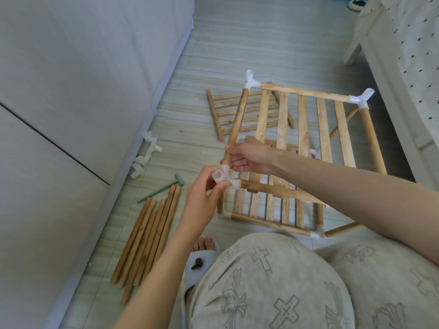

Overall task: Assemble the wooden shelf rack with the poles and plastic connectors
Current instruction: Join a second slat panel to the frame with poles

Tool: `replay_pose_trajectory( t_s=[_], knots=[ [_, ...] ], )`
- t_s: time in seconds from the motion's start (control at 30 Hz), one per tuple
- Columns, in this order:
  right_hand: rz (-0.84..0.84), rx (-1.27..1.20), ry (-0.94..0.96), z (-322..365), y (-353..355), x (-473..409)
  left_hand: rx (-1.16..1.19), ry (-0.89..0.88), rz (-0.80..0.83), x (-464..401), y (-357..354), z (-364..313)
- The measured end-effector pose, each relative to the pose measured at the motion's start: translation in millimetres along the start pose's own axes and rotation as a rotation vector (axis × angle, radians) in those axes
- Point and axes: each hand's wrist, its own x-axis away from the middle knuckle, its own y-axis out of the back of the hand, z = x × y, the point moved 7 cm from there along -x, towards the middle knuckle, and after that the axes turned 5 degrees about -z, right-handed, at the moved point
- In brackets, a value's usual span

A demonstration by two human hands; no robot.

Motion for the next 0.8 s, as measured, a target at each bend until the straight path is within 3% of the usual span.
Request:
replay_pose_trajectory(
  t_s=[0.23,0.8],
  knots=[
    [-0.027,-0.052,-0.016,0.5,-2.0,-0.7,0.031,-0.028,-0.023,-2.8,2.0,-1.6],
    [-0.031,-0.025,-0.033,-0.4,-3.9,2.2,0.248,0.133,0.005,-1.3,-1.8,4.5]
  ],
)
